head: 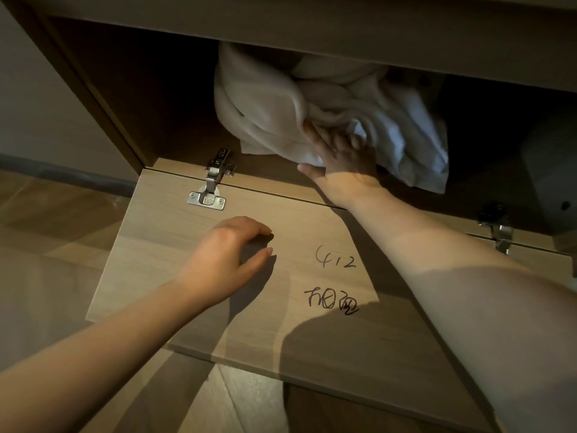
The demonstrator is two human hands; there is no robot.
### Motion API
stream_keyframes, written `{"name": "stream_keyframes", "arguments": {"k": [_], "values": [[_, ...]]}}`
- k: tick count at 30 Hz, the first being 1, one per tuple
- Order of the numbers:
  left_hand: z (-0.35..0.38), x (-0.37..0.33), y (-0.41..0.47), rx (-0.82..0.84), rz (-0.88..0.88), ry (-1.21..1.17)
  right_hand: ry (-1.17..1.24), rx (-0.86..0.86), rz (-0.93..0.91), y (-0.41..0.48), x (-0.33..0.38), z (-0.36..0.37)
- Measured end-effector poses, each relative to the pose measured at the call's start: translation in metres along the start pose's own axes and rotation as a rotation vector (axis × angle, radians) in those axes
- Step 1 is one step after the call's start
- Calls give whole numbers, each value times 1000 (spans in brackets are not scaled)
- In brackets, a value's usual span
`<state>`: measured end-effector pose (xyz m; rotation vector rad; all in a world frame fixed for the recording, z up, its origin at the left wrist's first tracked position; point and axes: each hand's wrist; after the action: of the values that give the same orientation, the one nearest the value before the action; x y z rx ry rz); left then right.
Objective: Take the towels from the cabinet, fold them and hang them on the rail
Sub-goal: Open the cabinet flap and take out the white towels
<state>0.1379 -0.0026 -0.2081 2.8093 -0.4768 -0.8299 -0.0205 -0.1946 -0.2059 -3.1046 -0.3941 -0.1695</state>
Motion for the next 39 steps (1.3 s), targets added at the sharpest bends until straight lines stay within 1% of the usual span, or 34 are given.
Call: {"name": "stream_keyframes", "arguments": {"k": [5,13,15,18,20,23,25,29,31,33,35,37,39], "values": [[2,5,0,17,5,32,-46,-72,-42,7,-3,8],[6,3,-1,2,-30,28,37,-114,-149,-5,-14,8],[6,2,-1,4,-37,23,77,-92,-153,-15,-20,11],[5,-2,1,0,-48,10,154,19,-131,-27,-29,8],[4,-4,4,-32,-72,-8,152,31,-155,-38,-38,3],[-3,-7,14,-109,-121,-24,110,-38,-199,-58,-57,-4],[-10,-9,26,-173,-142,-11,110,-51,-216,-72,-77,-5],[-17,-13,49,-241,-166,-10,120,-85,-194,-93,-121,-6],[-12,-18,51,-247,-172,-30,140,-97,-175,-99,-129,-7],[-6,-22,51,-280,-188,-82,130,-149,-141,-102,-123,-10],[-6,-22,55,-339,-250,-152,120,-213,-60,-103,-106,-18],[-13,-15,65,-372,-322,-180,167,-261,0,-103,-82,-27],[-21,-9,75,-352,-354,-174,280,-224,-22,-99,-57,-36]]}}
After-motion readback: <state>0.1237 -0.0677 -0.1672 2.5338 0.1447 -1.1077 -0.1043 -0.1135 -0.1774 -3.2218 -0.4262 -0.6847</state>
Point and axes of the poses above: each hand's wrist, its own y-axis towards the middle knuckle, its own z-axis out of the palm, x = y × z, and after that the axes turned 15 degrees about z, right-handed
